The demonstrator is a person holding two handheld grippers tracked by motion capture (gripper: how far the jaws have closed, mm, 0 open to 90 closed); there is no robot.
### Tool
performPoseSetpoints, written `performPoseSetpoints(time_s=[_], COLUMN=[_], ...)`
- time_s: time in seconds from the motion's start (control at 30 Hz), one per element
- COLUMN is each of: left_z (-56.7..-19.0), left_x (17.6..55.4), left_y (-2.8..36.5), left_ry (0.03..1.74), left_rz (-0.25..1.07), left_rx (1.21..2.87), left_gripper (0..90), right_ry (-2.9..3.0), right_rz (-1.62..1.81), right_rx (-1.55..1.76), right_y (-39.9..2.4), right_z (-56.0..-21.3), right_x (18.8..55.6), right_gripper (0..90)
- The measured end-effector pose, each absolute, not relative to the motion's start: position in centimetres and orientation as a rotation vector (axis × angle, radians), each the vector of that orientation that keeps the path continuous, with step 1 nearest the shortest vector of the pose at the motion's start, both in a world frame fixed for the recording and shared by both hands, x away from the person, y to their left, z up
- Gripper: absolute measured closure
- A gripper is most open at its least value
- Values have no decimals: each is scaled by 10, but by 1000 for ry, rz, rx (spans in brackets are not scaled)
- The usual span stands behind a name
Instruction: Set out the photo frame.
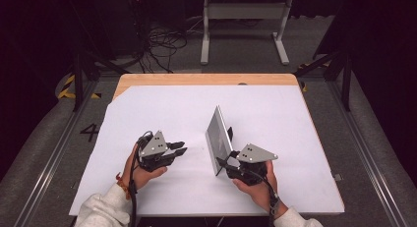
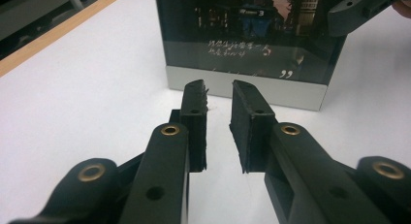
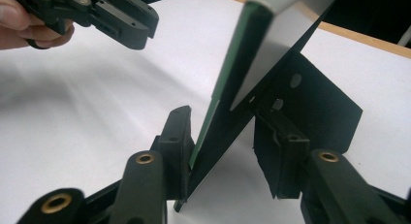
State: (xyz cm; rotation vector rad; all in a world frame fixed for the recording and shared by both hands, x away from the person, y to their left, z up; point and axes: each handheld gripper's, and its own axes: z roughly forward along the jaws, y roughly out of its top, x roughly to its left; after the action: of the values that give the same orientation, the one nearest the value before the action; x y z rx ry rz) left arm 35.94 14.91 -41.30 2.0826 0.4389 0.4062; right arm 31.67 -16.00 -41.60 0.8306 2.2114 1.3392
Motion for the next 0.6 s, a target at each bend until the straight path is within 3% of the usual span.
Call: performPoseSetpoints(time_s=[0.33, 0.6], left_z=[-414, -416], left_x=[357, 358], left_y=[150, 145], left_ry=[434, 431], left_rz=[403, 417], left_rx=[2098, 2102], left_gripper=[663, 676], right_ry=[2237, 2262], right_rz=[1345, 1371], right_rx=[786, 773], right_y=[-165, -172], right_z=[-417, -418], right_x=[314, 316], right_gripper=[636, 653])
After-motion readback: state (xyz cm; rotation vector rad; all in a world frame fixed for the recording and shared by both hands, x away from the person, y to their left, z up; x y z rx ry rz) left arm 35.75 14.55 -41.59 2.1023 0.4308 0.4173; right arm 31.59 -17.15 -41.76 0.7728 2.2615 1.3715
